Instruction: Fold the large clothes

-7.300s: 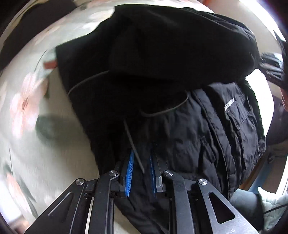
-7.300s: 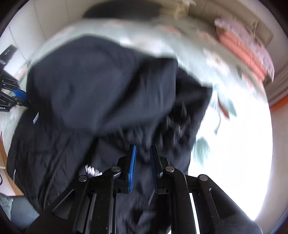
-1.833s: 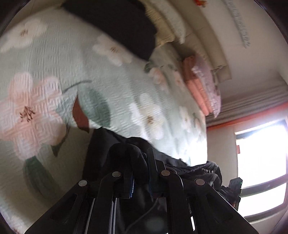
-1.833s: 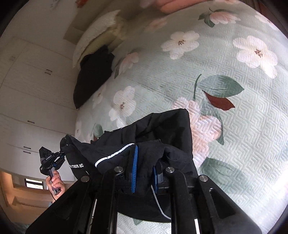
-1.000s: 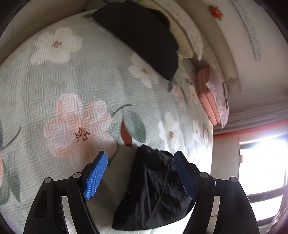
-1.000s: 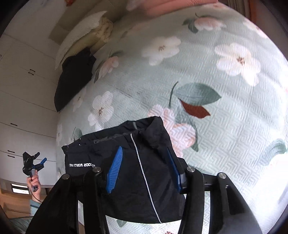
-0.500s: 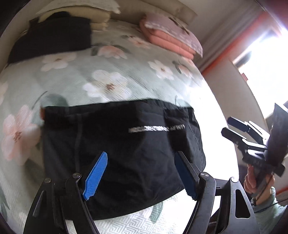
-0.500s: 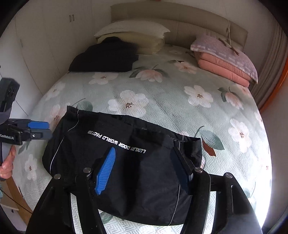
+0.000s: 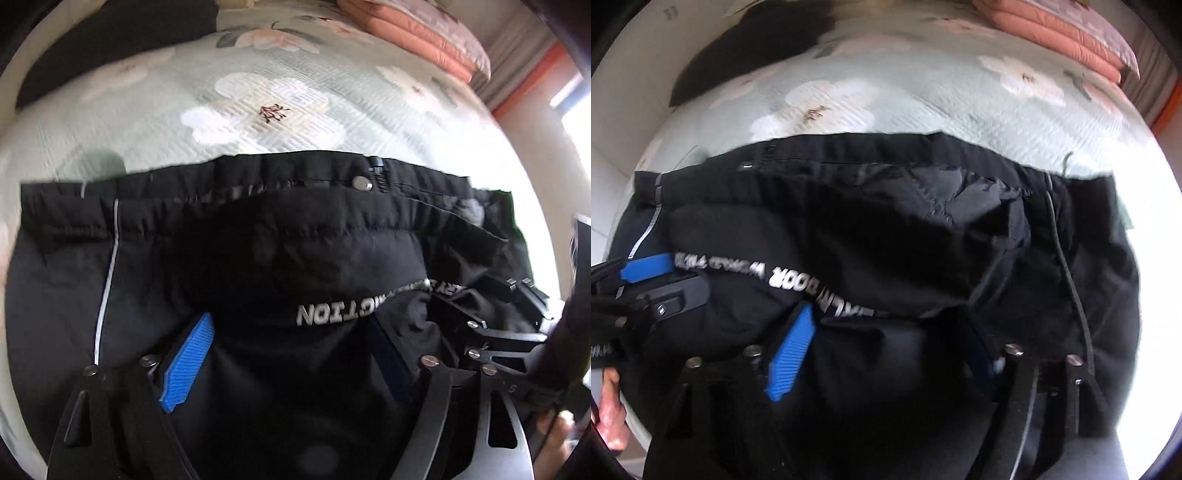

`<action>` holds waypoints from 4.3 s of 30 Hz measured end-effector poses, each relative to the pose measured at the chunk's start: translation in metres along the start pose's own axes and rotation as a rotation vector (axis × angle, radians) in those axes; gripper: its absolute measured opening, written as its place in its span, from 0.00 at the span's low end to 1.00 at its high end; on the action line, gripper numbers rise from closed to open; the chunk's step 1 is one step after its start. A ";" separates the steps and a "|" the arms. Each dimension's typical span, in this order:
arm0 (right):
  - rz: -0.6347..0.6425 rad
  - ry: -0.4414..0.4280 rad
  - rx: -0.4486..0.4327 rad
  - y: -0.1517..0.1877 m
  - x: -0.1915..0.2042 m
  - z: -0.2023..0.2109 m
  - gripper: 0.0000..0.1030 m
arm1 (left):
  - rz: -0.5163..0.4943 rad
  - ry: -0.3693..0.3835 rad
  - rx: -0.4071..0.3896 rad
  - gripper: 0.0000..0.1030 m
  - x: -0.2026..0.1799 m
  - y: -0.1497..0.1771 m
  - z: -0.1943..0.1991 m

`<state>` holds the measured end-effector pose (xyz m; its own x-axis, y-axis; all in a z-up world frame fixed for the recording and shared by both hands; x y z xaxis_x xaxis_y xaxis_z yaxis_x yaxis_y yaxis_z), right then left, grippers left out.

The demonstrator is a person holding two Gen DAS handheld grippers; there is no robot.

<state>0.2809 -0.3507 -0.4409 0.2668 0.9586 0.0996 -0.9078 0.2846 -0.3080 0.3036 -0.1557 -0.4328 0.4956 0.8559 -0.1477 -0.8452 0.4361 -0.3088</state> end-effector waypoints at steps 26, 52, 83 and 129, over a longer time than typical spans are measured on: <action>-0.119 -0.045 0.041 -0.054 0.014 -0.019 0.39 | 0.252 -0.080 0.001 0.99 0.125 -0.015 -0.005; -0.087 -0.018 0.080 0.064 -0.026 0.051 0.45 | 0.165 -0.061 -0.036 0.98 0.066 0.088 0.068; -0.135 -0.096 0.010 0.013 -0.178 0.057 0.83 | 0.396 0.165 0.014 0.99 0.165 0.082 0.074; -0.169 -0.631 0.041 0.012 -0.126 0.002 0.37 | 0.368 0.643 -0.034 0.48 0.121 0.057 0.008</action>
<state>0.2357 -0.4681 -0.4555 0.1771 0.7078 0.6838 -0.8851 0.4184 -0.2038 0.3141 -0.0247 -0.4612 0.2094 0.6091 -0.7650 -0.9778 0.1343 -0.1607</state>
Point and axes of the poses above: each gripper's, at about its wrist camera, not at the fingertips, and z roughly against the way its jaws point, x to its left, y to its underside, the point moved 9 cm from there along -z, roughly the way its jaws point, and after that the axes turned 5 degrees about -z, right-handed, at the moved point
